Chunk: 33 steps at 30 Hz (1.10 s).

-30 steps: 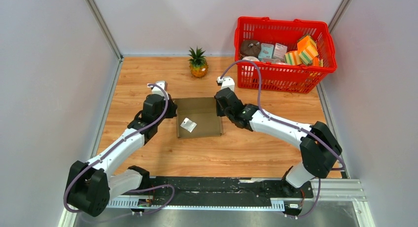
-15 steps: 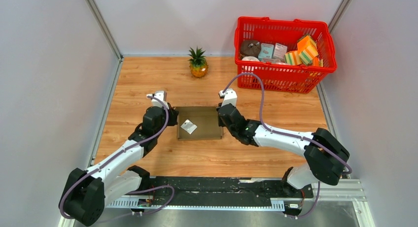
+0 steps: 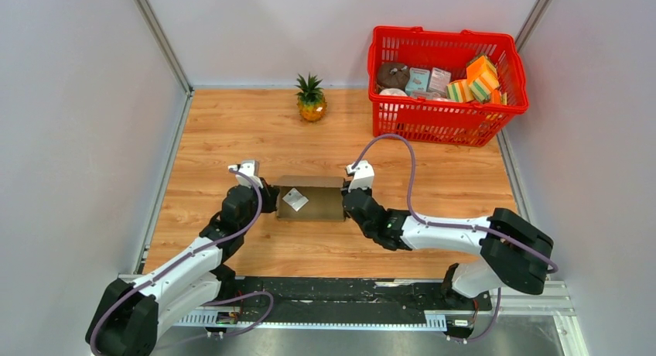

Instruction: Fold the paper box

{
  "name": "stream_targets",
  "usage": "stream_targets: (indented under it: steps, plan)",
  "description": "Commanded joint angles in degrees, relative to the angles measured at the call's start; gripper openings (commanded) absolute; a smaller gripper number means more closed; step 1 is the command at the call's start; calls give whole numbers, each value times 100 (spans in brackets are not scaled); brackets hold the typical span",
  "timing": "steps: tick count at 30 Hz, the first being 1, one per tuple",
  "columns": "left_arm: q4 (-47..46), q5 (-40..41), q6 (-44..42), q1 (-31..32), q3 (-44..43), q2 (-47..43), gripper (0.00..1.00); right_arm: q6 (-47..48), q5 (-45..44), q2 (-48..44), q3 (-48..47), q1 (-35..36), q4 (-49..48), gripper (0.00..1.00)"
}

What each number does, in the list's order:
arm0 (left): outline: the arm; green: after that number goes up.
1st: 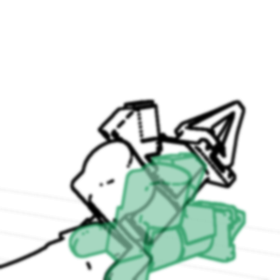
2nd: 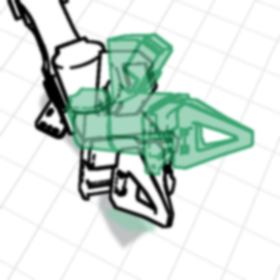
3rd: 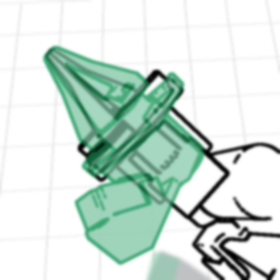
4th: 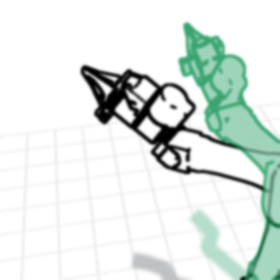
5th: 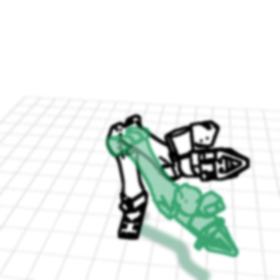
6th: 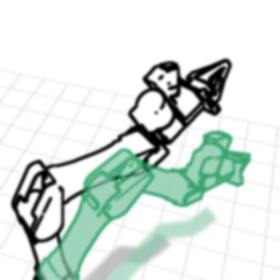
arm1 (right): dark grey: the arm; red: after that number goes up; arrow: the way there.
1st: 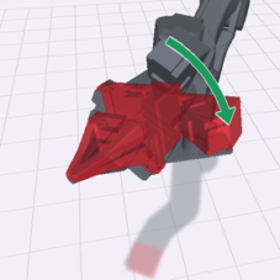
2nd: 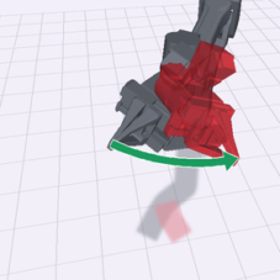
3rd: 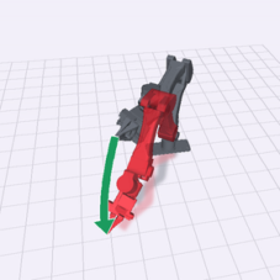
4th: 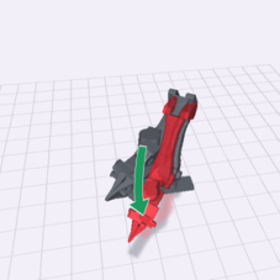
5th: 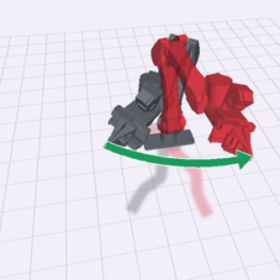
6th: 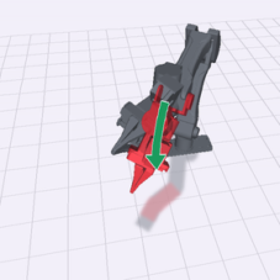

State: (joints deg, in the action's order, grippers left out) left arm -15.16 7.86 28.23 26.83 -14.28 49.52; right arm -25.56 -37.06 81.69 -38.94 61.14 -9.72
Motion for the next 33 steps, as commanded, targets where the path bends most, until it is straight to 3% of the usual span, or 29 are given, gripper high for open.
stream_targets:
  steps: [1,8,12,15,16,19,23,29,33]
  plan:
    - [241,111,95,7,294,-126,0,-598,-250,-311,167,20,467,19]
    - [294,242,-1,15,383,-329,0,-1082,471,-1540,299,64,2314,53]
    - [277,216,7,15,365,-346,0,-1092,901,-2419,334,12,2853,79]
    - [338,199,34,7,356,-355,0,-1266,2427,-2404,-129,-532,2791,90]
    - [355,207,42,15,356,-372,0,-1337,3214,-2134,-297,-803,2756,91]
    - [452,251,77,15,356,-434,0,-1233,4018,-1536,-1061,-868,2834,94]
    - [759,234,192,15,295,-557,1,-609,3785,-912,-1888,-885,3010,94]
    - [970,164,367,15,224,-698,6,472,4171,83,-2934,-771,3152,91]
    - [1426,85,490,15,-21,-706,22,763,4320,531,-3093,-630,3081,84]
